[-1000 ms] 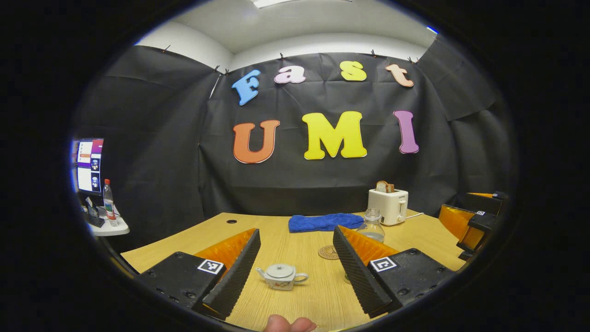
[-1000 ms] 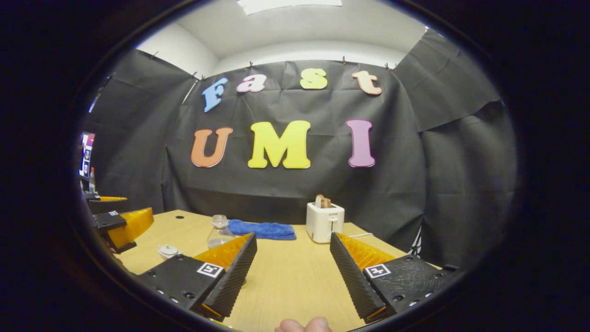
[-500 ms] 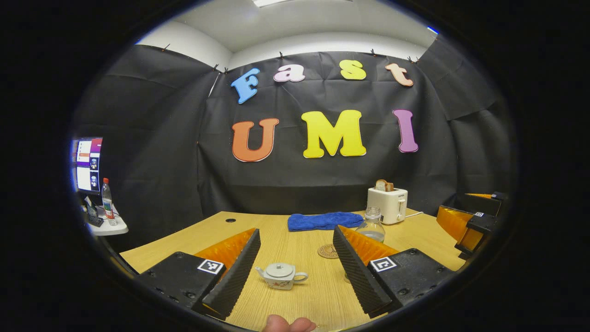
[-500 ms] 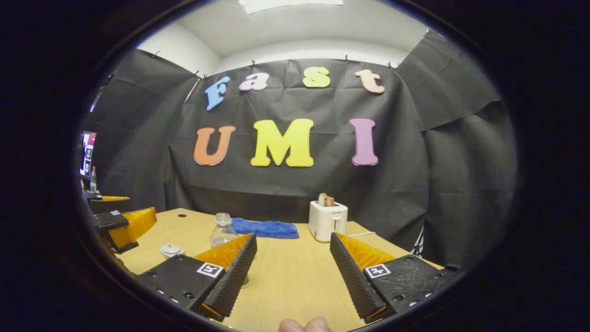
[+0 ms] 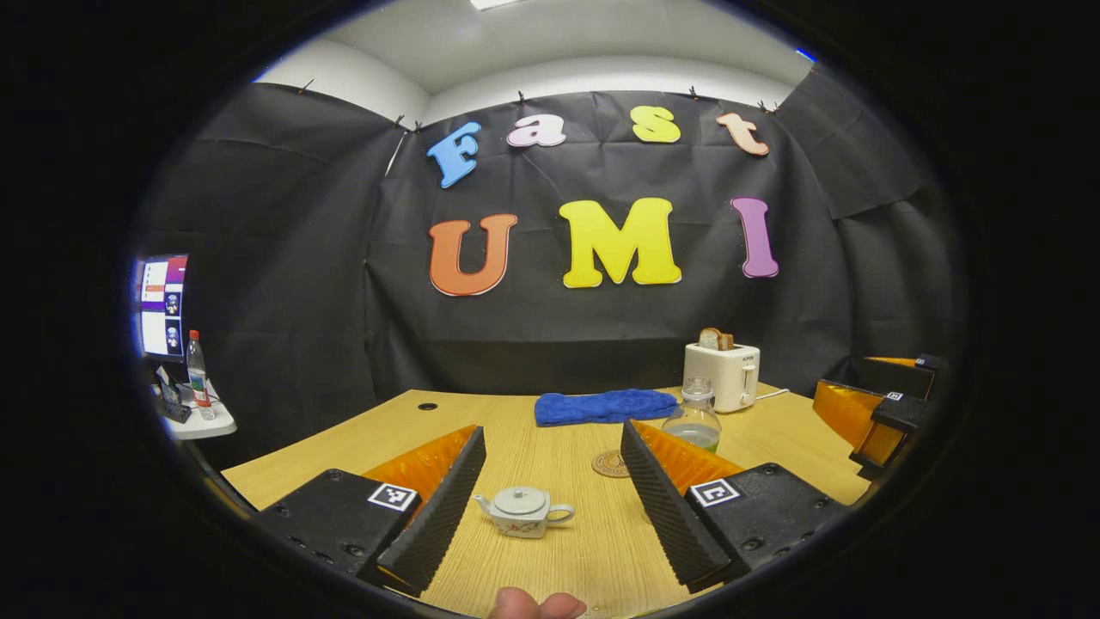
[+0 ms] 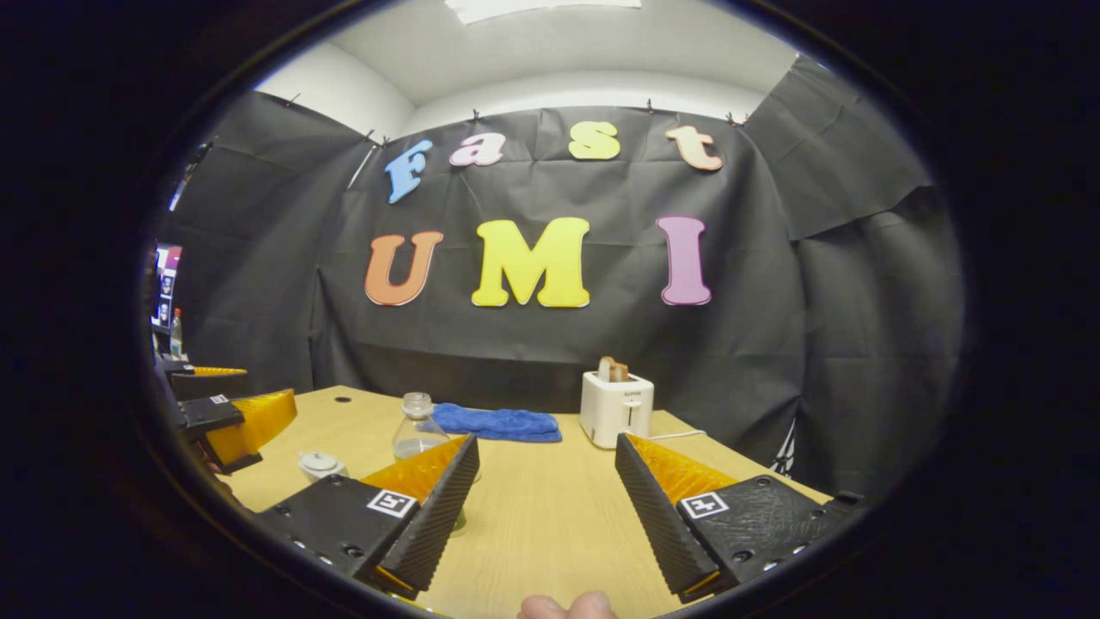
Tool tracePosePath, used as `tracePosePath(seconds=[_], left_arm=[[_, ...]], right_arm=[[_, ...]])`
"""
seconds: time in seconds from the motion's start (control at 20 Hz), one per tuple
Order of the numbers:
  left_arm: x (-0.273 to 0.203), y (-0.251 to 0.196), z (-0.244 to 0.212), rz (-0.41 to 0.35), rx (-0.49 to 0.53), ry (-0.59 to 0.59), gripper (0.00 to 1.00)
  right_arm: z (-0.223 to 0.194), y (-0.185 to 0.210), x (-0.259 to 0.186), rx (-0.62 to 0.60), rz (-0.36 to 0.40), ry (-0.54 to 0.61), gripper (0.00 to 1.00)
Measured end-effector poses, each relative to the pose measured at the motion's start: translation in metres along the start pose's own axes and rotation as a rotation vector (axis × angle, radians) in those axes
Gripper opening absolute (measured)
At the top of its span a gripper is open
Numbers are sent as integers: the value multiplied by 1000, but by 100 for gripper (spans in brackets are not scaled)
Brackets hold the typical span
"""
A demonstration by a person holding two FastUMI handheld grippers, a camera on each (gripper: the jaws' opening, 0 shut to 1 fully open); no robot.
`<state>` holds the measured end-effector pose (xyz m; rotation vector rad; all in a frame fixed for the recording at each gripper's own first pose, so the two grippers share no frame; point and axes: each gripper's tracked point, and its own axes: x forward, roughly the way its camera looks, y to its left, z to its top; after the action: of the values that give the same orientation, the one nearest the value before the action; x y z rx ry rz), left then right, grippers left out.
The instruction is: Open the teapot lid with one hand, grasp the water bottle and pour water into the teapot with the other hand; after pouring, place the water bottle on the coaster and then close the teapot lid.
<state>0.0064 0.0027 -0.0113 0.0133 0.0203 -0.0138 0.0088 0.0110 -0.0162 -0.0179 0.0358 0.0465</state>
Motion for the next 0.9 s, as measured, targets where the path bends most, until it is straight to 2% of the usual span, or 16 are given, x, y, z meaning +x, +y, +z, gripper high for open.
tracePosePath(seconds=[0.1,0.25,0.45,0.55,0.9], left_arm=[[2,5,-6,16,1,12,99],[7,8,-24,-1,-21,58,99],[10,19,-50,12,25,122,99],[15,18,-61,5,32,144,100],[47,23,-84,-21,8,213,98]], right_arm=[[1,-6,1,-2,-3,-10,95],[-7,-7,7,0,20,1,95],[-20,-9,13,22,30,30,95],[-25,-13,15,23,28,38,98],[-42,-35,19,38,-12,74,95]])
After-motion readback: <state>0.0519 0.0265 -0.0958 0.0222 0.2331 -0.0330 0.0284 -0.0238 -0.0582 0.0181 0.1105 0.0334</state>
